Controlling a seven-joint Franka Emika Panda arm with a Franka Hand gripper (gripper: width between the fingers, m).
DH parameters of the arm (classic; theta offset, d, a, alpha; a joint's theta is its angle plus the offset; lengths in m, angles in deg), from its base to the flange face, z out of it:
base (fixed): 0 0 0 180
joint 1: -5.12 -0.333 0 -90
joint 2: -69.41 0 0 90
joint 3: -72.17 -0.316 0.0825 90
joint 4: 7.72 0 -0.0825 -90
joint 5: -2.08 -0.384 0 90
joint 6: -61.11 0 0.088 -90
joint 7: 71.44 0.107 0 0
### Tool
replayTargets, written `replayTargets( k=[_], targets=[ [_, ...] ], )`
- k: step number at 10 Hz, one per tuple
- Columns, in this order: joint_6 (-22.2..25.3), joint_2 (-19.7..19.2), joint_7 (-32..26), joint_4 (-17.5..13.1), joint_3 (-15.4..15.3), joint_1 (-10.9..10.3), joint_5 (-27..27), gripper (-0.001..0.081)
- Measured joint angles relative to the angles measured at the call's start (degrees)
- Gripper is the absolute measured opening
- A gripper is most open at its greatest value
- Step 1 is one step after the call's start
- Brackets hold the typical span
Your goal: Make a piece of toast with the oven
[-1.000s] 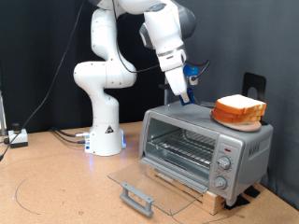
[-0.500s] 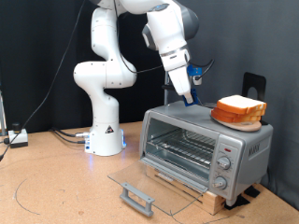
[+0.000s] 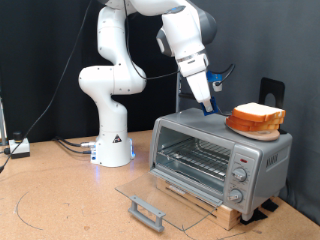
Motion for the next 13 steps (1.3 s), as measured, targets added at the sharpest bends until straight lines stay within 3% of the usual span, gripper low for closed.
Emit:
replayTargets(
  k=[6,9,13],
  targets=[
    [-7.20,-2.57,-3.69,0.18,-0.60,-2.55,-8.43,0.0396],
    [-7.99,-2.75,-7.04,0.27,-0.28,-3.34,-12.97,0.0396],
    [3.56,3.15,-6.78,1.18,3.51,-3.42,-10.80,0.0396]
  ],
)
